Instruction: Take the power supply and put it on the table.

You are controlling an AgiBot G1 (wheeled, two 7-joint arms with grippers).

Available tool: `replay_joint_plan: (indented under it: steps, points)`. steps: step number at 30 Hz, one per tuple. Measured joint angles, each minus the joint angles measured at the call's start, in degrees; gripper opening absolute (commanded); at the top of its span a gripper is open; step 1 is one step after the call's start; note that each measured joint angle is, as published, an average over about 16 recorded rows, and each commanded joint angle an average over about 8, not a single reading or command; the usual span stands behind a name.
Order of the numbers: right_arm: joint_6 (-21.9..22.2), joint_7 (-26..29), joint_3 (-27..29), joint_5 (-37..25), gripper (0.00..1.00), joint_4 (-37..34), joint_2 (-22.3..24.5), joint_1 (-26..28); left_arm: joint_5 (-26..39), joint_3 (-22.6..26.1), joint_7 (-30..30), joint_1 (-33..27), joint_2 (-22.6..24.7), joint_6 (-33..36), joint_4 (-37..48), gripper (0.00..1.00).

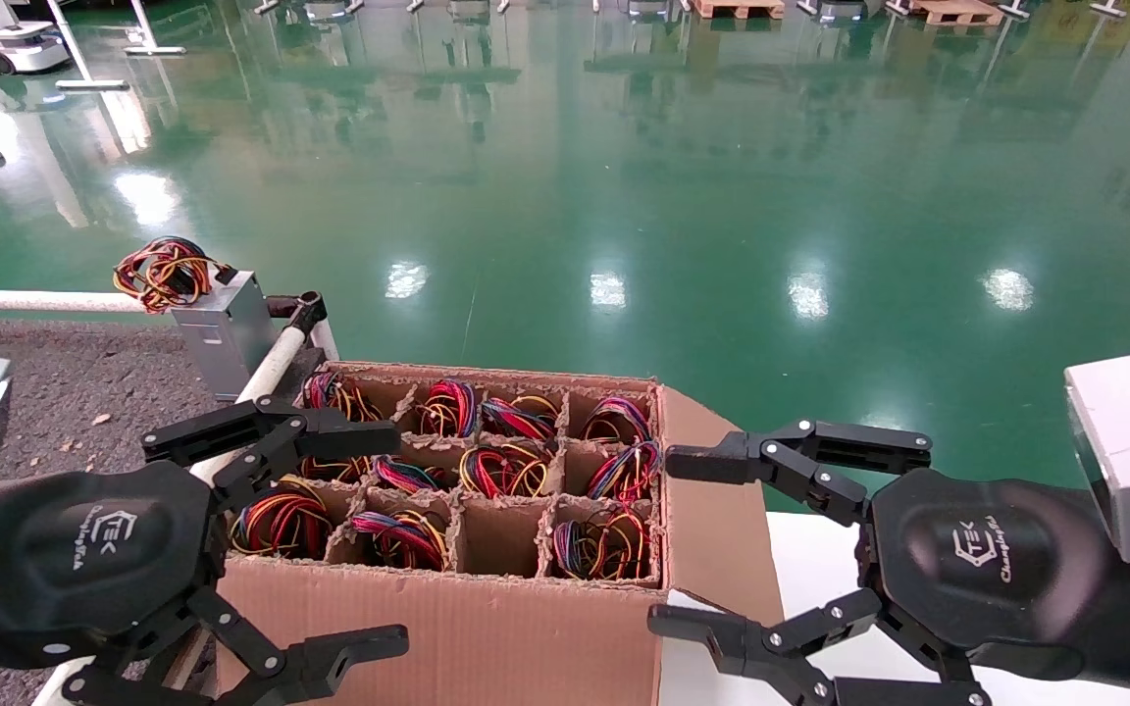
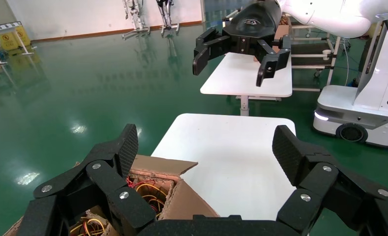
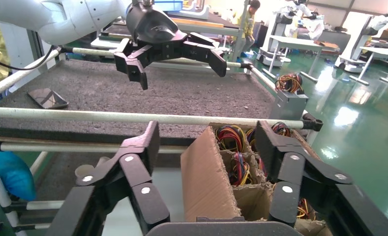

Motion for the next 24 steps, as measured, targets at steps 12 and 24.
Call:
replay_joint_plan:
  steps: [12,24]
  points:
    - [0.0,0.0,0.0,0.0,0.00,0.0,0.0,0.0,2.8,0.4,1.2,-1.6,0.1,-1.3,1.6,1.00]
    - [0.0,0.0,0.0,0.0,0.00,0.0,0.0,0.0,17.3,4.0,15.6,-10.4,3.2,-1.0,14.9,1.00]
